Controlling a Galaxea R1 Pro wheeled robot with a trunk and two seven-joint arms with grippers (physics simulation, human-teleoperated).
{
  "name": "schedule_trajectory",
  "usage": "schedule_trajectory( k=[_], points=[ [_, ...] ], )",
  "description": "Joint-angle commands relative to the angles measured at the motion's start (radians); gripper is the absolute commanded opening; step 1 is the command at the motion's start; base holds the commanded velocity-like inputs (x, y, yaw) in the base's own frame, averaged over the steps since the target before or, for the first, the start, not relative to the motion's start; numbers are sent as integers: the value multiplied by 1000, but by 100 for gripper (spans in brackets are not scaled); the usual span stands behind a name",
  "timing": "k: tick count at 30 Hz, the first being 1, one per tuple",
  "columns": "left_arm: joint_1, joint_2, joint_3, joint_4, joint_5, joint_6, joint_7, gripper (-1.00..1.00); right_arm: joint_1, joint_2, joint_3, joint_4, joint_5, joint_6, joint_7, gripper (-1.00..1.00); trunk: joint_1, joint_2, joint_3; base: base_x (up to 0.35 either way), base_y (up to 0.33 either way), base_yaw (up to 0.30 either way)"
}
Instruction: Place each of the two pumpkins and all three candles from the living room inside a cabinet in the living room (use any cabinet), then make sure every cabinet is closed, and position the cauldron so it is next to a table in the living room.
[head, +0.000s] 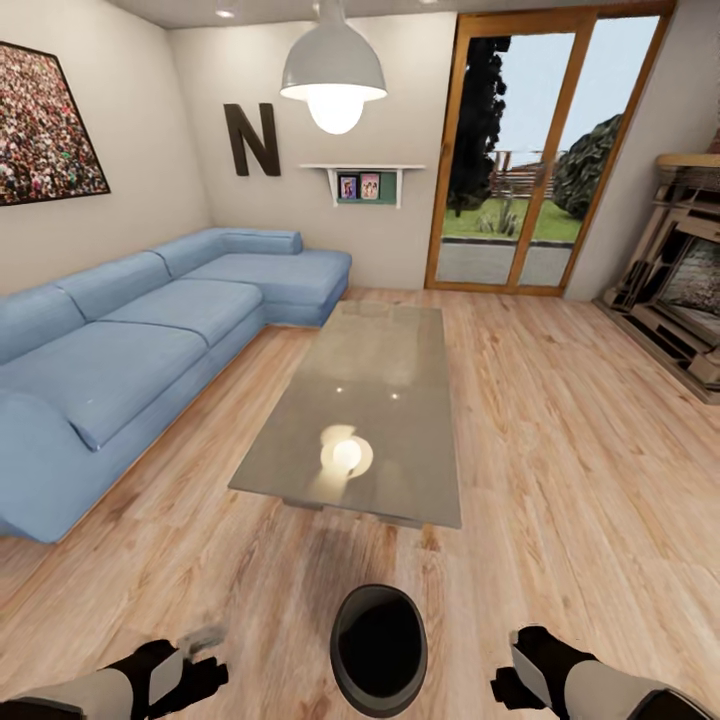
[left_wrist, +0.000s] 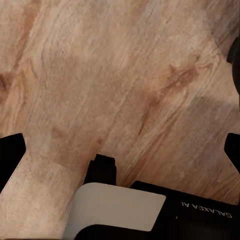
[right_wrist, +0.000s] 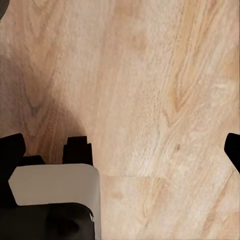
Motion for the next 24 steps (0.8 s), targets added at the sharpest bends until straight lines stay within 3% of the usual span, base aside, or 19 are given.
schedule_trajectory(
  k=[1, 4, 5, 8, 16, 24],
  points=[
    [6, 3, -7, 2, 11, -7, -3, 100, 2, 0, 10, 8, -11, -6, 4, 100, -4, 7, 4, 0, 0, 0],
    [46, 16, -7, 2, 22, -53, -2, 100, 32, 0, 42, 39, -11, -53, 41, 100, -15, 28, 18, 0, 0, 0],
    [76, 21, -7, 2, 39, -78, -2, 100, 58, 0, 70, 45, -12, -66, 49, 100, -19, 35, 23, 0, 0, 0],
    [120, 24, -7, 2, 77, -132, -2, 100, 86, -1, 89, 49, -12, -83, 54, 100, -31, 56, 37, 0, 0, 0],
    [203, 20, -6, 0, 112, -285, 3, 100, 172, -2, 95, 50, -12, -204, 56, 100, -61, 112, 75, 0, 0, 0],
    [229, 4, -6, 0, 133, -316, 4, 100, 233, -36, 97, 51, -12, -255, 57, 100, -65, 119, 91, 0, 0, 0]
  ],
)
